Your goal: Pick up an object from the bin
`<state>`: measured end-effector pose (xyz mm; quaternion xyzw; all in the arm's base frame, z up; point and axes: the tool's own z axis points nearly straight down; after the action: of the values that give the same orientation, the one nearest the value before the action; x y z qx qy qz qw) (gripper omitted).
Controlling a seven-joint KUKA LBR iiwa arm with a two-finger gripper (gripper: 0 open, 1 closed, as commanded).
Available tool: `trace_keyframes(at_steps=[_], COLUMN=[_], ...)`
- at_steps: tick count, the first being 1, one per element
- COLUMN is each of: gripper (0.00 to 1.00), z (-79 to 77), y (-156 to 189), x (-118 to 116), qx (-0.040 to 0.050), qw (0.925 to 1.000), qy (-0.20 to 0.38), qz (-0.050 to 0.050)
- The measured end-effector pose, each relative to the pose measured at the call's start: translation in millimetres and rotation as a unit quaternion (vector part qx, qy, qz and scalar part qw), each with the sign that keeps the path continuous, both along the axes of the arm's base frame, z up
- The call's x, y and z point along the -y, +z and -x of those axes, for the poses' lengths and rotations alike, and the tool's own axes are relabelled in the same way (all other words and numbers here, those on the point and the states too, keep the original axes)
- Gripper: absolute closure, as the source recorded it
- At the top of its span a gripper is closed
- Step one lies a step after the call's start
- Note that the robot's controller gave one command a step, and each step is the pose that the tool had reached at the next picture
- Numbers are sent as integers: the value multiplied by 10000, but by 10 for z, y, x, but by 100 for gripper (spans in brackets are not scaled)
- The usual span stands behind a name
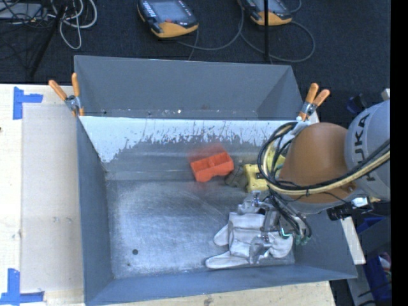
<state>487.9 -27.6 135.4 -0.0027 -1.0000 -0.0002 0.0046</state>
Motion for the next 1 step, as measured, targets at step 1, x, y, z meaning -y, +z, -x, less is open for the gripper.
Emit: trace_keyframes(at_steps=[1], gripper=[0], z=[-20], y=[33], x=[0], qx=[38], qw=[10000], qy=[5], qz=[2])
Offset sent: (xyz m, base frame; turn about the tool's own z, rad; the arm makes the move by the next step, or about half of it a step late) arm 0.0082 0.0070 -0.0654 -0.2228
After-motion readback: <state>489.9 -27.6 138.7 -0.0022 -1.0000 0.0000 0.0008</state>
